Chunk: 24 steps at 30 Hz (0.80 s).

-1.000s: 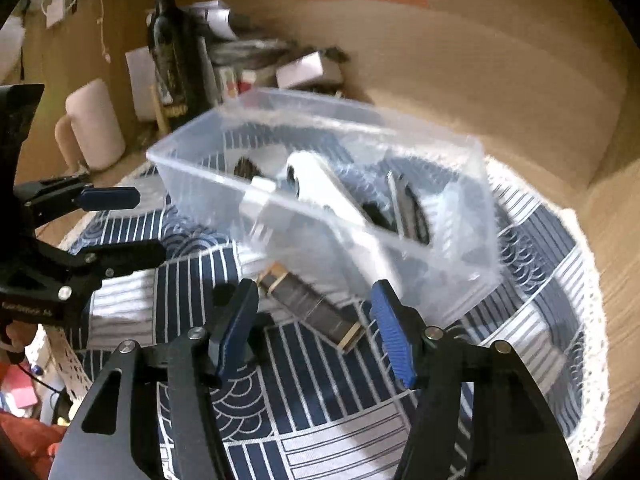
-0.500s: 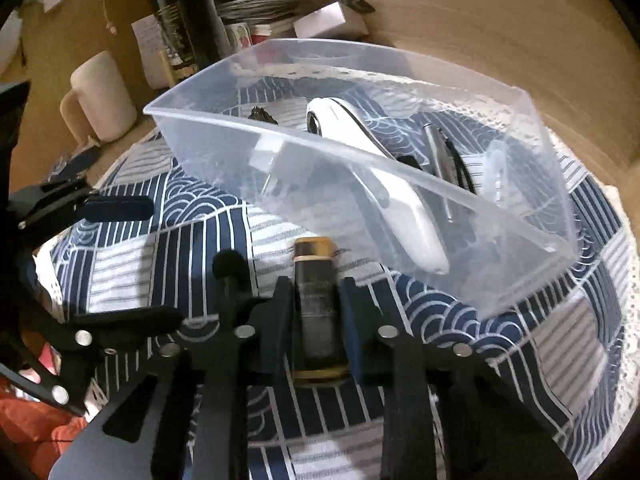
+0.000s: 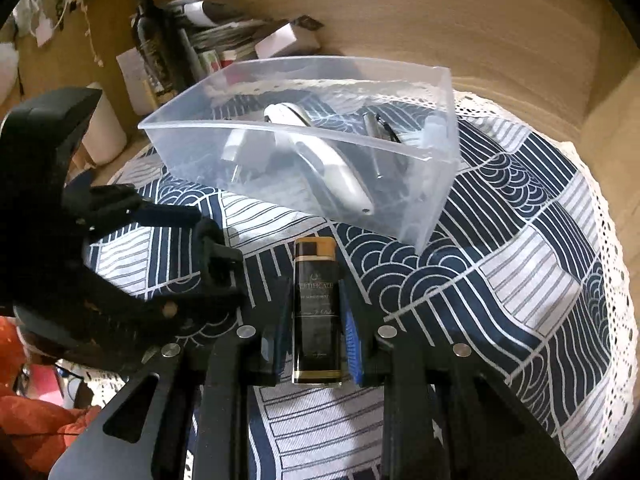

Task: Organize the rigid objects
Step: 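Grasp the black-and-gold cylinder upright with the right gripper, then carry the cylinder over the clear box and release it inside with the right gripper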

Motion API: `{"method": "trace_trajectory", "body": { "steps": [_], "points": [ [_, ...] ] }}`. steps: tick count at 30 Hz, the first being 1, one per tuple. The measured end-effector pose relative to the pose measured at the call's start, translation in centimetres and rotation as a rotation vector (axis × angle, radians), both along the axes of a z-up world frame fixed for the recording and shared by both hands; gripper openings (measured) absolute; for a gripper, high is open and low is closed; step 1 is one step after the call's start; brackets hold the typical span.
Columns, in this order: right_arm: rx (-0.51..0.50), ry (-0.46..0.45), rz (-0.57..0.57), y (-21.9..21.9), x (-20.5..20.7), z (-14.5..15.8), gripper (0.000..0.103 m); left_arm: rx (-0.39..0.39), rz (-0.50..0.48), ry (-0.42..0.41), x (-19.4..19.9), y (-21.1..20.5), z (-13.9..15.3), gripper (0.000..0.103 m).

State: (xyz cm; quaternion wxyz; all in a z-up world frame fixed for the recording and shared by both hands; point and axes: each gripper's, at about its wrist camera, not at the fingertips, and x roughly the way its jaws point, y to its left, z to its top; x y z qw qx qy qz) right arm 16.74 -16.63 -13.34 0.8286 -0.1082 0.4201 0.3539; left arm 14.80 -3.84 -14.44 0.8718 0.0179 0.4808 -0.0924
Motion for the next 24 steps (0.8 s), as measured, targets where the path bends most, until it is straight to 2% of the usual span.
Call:
{"method": "trace_trajectory", "body": {
  "steps": [2,8,18,24],
  "points": [
    [0.004,-0.005,-0.001,0.0,-0.2,0.1,0.022,-0.029,0.001,0.001,-0.2,0.3,0.1,0.058],
    [0.031,-0.042,-0.006,-0.2,-1.0,1.3,0.022,-0.049,0.054,-0.032,-1.2,1.6,1.0,0.058],
    [0.096,-0.153,-0.008,0.3,-1.0,5.7,0.022,-0.066,0.124,-0.171,-1.8,4.5,5.9,0.058],
    [0.125,-0.226,-0.015,1.2,-0.3,8.5,0.022,-0.048,0.16,-0.275,-1.5,6.0,9.3,0.058]
  ]
}}
